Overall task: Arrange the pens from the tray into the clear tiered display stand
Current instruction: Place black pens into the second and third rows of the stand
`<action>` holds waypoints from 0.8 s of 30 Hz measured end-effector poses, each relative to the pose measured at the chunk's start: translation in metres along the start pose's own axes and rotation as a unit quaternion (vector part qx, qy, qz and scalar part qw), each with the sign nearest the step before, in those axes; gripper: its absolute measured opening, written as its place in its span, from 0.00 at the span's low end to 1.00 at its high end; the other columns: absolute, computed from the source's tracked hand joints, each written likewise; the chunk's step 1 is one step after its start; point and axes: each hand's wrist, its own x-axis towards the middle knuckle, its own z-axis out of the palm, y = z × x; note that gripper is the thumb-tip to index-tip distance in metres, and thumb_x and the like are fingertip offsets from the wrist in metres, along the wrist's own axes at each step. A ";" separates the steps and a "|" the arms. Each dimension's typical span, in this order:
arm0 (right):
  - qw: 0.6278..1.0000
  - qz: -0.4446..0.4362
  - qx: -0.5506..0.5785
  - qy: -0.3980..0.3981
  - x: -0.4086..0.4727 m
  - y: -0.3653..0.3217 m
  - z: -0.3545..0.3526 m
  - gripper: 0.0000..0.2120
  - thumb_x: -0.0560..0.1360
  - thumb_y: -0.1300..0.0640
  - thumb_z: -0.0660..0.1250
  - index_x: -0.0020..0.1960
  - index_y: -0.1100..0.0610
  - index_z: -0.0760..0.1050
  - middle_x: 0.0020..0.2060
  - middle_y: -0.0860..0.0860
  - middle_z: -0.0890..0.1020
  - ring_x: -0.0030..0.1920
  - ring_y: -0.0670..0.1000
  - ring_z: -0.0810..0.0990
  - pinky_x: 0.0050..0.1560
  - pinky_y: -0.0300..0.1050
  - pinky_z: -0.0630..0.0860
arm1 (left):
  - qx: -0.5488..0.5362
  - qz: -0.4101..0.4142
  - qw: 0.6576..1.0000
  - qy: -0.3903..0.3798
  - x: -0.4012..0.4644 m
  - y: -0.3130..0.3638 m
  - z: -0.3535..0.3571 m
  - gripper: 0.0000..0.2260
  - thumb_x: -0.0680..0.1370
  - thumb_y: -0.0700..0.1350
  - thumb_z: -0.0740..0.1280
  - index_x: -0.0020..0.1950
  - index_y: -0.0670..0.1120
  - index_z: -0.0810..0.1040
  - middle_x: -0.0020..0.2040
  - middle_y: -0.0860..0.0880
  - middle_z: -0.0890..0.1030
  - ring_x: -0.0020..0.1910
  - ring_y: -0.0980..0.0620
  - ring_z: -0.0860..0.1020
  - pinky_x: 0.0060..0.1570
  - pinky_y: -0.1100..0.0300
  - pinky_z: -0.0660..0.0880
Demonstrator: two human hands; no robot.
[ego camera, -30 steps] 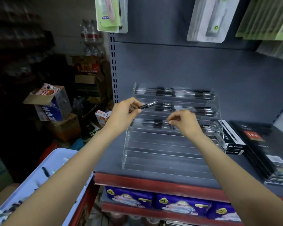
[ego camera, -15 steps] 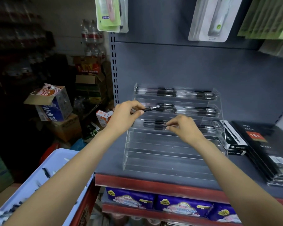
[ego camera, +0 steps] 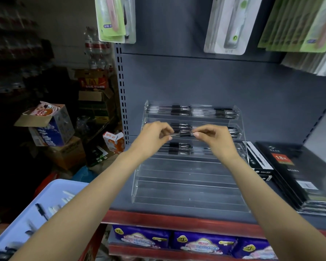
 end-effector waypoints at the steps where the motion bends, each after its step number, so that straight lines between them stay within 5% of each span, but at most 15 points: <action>1: 1.000 0.013 -0.002 0.009 0.000 0.004 -0.001 0.09 0.72 0.64 0.70 0.41 0.49 0.81 0.42 0.48 0.84 0.48 0.50 0.82 0.57 0.46 0.77 | 0.017 0.000 1.000 -0.002 0.000 -0.004 0.000 0.08 0.76 0.41 0.68 0.54 0.46 0.80 0.49 0.50 0.81 0.47 0.56 0.77 0.52 0.66 0.72; 5: 0.999 0.044 -0.032 0.006 -0.002 0.016 0.004 0.05 0.72 0.63 0.71 0.45 0.55 0.83 0.42 0.50 0.84 0.47 0.49 0.82 0.56 0.44 0.77 | 0.082 -0.001 0.997 -0.009 -0.004 -0.017 0.000 0.08 0.76 0.39 0.67 0.54 0.45 0.81 0.50 0.49 0.81 0.46 0.57 0.76 0.51 0.65 0.73; 9: 0.995 0.047 -0.087 -0.008 -0.003 0.016 0.014 0.04 0.73 0.61 0.70 0.47 0.57 0.83 0.44 0.50 0.84 0.45 0.47 0.80 0.47 0.33 0.72 | 0.155 0.008 0.988 -0.025 -0.010 -0.022 0.002 0.10 0.78 0.40 0.65 0.58 0.46 0.79 0.55 0.48 0.78 0.56 0.50 0.76 0.57 0.58 0.73; 24: 0.973 0.003 -0.221 -0.069 -0.002 0.009 0.017 0.06 0.74 0.60 0.69 0.50 0.59 0.82 0.48 0.52 0.83 0.43 0.44 0.75 0.48 0.32 0.67 | 0.219 0.014 0.971 -0.098 -0.017 -0.027 -0.003 0.13 0.80 0.44 0.58 0.62 0.47 0.77 0.57 0.47 0.76 0.54 0.47 0.77 0.53 0.56 0.74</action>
